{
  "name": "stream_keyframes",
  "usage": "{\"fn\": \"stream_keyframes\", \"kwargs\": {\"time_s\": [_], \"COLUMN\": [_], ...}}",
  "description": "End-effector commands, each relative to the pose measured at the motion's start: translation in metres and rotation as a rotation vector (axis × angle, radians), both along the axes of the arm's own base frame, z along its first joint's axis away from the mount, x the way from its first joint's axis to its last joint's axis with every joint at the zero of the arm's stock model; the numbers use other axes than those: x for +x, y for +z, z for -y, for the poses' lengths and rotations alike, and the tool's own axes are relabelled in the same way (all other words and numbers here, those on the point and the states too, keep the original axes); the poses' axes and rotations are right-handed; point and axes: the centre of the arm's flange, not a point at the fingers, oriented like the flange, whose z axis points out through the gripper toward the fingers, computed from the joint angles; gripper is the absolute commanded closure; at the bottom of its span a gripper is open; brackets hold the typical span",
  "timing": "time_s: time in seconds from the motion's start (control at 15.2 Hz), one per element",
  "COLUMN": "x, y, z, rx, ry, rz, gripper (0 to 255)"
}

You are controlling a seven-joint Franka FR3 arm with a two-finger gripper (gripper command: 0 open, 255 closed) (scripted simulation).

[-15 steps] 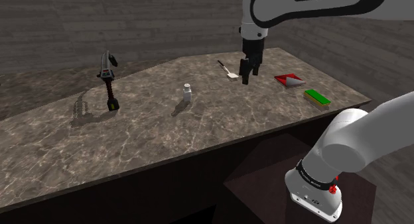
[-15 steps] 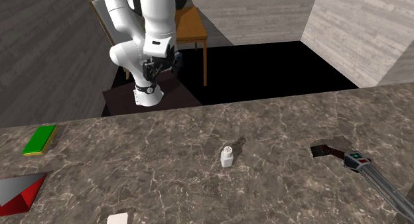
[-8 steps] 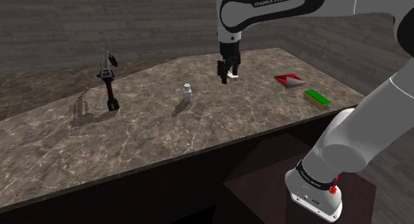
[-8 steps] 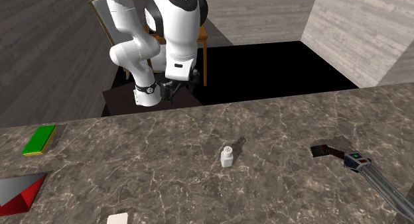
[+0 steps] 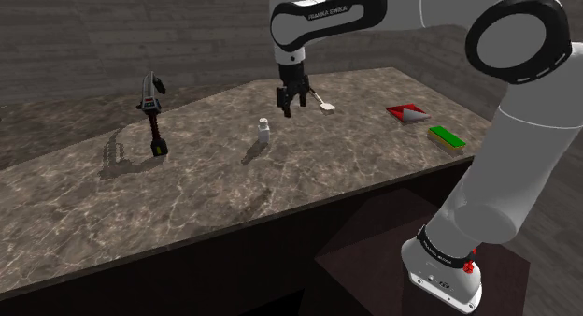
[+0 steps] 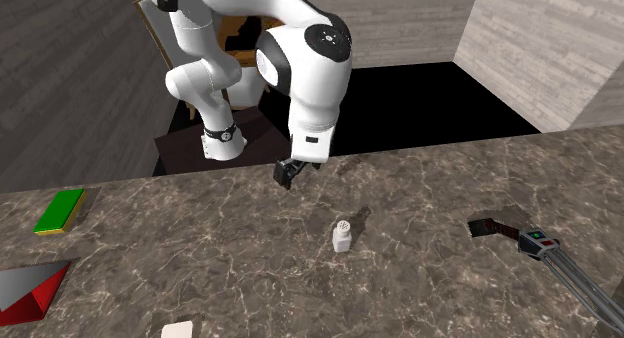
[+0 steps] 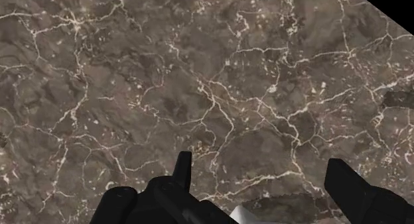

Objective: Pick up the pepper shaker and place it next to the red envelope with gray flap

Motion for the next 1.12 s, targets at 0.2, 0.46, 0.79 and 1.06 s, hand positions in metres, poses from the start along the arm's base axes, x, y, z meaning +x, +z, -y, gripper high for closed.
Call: {"fn": "stream_keyframes", "kwargs": {"time_s": [0.2,0.46,0.79,1.06], "x": [0.063,0.112,0.142,0.137], "y": [-0.025,-0.045,-0.069,-0.090], "z": [-0.018,-0.032,-0.042,-0.041], "rx": [0.000,0.000,0.000,0.000], "ry": [0.012,0.022,0.029,0.029], "rz": [-0.011,-0.021,-0.027,-0.027], "gripper": [0,0,0,0]}}
